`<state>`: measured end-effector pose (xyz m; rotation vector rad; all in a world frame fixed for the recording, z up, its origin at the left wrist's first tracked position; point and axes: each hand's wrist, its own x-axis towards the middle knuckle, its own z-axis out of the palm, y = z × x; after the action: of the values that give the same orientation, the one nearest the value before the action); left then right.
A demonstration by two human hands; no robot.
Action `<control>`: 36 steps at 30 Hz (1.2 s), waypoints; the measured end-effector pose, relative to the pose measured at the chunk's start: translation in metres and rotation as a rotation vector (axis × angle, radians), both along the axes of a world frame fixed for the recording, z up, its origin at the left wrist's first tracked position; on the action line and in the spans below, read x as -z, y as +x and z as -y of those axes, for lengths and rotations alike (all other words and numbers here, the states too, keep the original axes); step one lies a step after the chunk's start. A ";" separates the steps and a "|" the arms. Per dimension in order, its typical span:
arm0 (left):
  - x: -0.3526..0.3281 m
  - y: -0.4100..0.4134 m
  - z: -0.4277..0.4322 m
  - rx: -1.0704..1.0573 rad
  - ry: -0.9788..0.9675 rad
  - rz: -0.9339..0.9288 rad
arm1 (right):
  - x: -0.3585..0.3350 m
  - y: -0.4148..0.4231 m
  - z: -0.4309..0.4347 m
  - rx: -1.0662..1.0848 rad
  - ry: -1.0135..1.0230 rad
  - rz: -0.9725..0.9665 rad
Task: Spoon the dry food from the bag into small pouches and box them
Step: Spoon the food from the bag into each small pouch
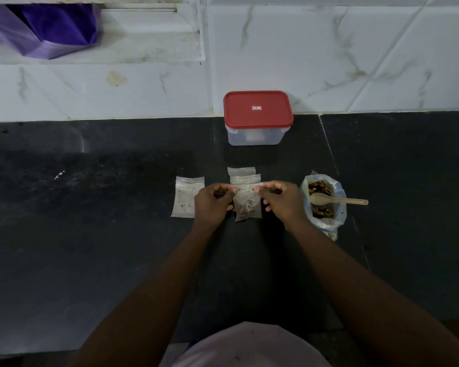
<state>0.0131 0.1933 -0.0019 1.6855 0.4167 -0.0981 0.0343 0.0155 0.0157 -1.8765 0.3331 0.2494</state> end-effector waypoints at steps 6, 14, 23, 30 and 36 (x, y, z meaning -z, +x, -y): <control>0.000 0.001 0.000 0.005 0.013 -0.003 | -0.001 0.000 -0.001 0.035 0.126 -0.034; -0.004 -0.001 -0.003 -0.030 0.007 -0.037 | -0.005 0.003 0.000 0.042 0.071 -0.005; -0.010 -0.018 -0.042 -0.106 0.325 0.029 | -0.037 -0.027 -0.035 -0.141 -0.149 0.321; 0.003 -0.022 -0.073 -0.162 0.557 -0.064 | -0.020 -0.025 -0.094 -0.350 -0.061 -0.045; 0.014 -0.022 -0.088 -0.106 0.511 -0.215 | -0.012 -0.015 -0.127 -0.374 -0.194 -0.140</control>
<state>-0.0089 0.2816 -0.0160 2.1596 0.7374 -0.1006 0.0189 0.1422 0.0273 -2.1120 0.0987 0.6221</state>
